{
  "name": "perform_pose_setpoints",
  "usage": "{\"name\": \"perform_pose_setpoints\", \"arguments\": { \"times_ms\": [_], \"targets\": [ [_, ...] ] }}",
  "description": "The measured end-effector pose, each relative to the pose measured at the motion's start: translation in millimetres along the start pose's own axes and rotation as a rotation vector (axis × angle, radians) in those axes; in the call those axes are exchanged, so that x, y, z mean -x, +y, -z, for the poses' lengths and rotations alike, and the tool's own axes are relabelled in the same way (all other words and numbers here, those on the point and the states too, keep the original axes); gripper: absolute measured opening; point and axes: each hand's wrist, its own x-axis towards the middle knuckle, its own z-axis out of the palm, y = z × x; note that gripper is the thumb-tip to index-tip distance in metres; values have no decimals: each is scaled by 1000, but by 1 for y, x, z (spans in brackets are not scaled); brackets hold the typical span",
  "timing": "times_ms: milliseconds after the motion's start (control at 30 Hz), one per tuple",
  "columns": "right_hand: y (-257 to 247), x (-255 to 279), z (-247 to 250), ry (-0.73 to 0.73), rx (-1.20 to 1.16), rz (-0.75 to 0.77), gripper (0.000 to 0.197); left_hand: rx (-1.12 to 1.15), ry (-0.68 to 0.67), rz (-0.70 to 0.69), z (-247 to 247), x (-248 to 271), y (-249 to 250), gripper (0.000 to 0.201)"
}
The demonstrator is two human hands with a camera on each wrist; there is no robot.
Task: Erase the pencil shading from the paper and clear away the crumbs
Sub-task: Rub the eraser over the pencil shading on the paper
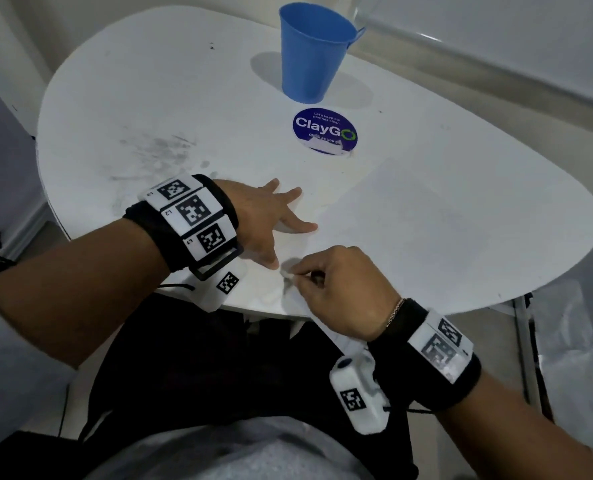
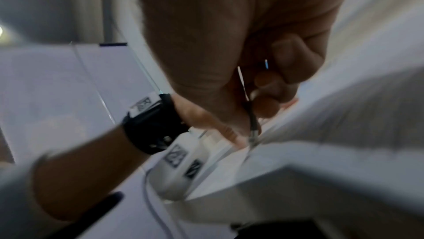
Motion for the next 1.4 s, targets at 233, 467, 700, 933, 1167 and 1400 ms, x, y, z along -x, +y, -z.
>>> {"name": "perform_pose_setpoints", "arguments": {
  "times_ms": [233,467,700,933,1167,1400],
  "targets": [
    [0,-6,4,50,17,-29,19,-2,13,-2,0,-1,1,88],
    [-5,-11,7,-10,-15,-52,19,24,21,-18,0,-3,-1,90],
    [-8,-10,7,-18,48,-32,20,15,15,-17,2,-1,1,90],
    [7,-17,17,74,37,-100,18,15,12,-17,3,3,3,88],
    [13,-23,20,82,20,-92,17,25,10,-12,2,1,3,88],
    [8,-4,12,-17,43,-20,15,12,12,-2,2,1,3,88]
  ]
}}
